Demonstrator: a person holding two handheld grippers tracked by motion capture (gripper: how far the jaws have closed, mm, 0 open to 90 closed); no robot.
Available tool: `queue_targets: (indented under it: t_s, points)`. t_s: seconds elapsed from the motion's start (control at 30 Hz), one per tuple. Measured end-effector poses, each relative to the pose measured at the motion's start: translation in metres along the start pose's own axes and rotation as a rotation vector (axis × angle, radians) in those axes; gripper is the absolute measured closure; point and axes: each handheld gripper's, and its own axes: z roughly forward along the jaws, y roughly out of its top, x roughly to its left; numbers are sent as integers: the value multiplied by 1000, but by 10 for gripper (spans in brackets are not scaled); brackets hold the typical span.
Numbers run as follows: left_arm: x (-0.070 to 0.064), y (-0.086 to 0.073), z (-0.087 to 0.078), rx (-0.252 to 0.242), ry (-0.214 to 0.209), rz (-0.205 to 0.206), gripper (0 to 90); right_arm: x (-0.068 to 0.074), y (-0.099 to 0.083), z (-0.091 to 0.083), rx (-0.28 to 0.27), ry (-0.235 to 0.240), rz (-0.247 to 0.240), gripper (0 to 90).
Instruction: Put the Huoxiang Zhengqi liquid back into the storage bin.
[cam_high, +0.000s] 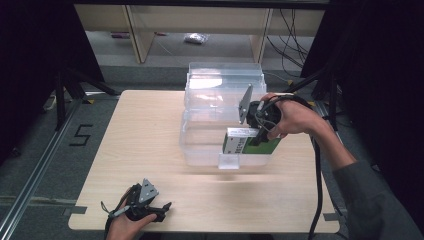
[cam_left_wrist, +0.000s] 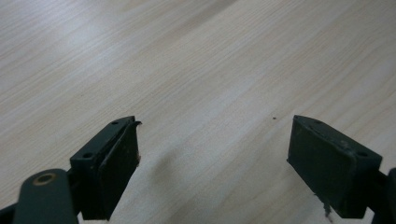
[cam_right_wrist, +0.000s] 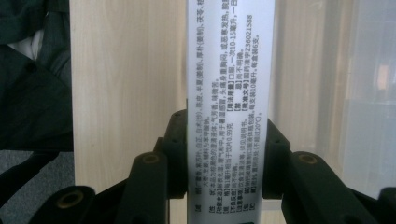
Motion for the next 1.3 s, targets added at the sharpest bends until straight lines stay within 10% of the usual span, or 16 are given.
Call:
queue_targets:
  t_s: [0.67, 1.3]
  points:
    - [-2, 0, 0, -2, -1, 12, 158, -55, -10, 30, 16, -2, 59, 640]
    - [-4, -1, -1, 0, -7, 8, 158, -72, -19, 67, 59, 28, 80, 640]
